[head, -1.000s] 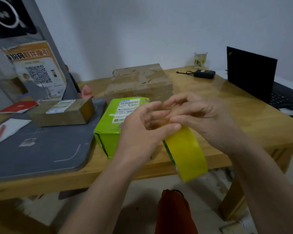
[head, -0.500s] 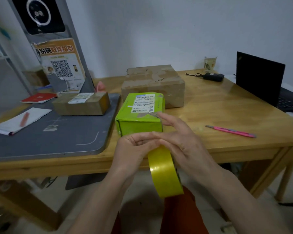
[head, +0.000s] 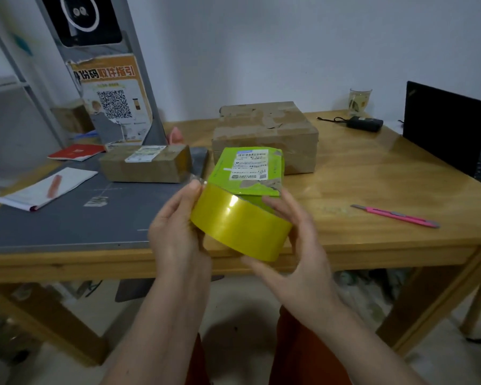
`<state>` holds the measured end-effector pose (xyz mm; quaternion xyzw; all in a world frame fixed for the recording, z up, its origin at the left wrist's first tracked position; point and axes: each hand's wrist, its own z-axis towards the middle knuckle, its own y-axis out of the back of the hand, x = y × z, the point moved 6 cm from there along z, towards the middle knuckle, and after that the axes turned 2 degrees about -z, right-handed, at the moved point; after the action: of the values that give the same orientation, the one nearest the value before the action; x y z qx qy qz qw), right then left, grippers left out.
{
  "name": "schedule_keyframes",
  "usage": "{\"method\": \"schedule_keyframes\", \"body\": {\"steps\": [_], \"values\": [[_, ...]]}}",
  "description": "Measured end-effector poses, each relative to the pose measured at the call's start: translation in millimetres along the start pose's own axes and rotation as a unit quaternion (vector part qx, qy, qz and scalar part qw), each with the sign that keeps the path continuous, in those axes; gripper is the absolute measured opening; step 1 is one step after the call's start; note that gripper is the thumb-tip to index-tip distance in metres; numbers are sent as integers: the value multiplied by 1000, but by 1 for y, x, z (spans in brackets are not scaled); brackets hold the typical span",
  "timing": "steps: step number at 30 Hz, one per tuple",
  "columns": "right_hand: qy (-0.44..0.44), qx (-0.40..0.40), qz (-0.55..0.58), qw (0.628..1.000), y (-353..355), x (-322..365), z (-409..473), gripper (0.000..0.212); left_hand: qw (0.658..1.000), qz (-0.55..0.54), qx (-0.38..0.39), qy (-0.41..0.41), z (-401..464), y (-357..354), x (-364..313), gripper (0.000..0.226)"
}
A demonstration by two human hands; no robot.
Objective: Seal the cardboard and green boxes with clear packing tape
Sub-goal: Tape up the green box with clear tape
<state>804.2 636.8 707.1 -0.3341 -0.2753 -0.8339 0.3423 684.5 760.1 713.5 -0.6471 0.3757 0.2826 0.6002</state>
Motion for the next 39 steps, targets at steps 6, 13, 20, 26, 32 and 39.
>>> {"method": "schedule_keyframes", "body": {"steps": [6, 13, 20, 26, 32, 39], "values": [[1, -146, 101, 984, 9, -10, 22, 34, 998, -16, 13, 62, -11, -15, 24, 16], [-52, -191, 80, 977, 45, -23, 24, 32, 989, 63, -44, -124, 6, -12, 1, 22], [-122, -266, -3, 956, 103, -33, 44, 26, 948, 228, 36, -219, 37, -35, -14, 24], [-163, -206, -161, 951, 114, -61, 80, 7, 868, 421, 38, -259, 70, -53, -12, 19], [-183, -111, -277, 937, 101, -62, 103, 21, 806, 515, 22, -291, 95, -56, -9, 24], [-130, -26, -439, 889, 92, -33, 132, 19, 751, 597, 18, -280, 102, -59, -4, 25]]}}
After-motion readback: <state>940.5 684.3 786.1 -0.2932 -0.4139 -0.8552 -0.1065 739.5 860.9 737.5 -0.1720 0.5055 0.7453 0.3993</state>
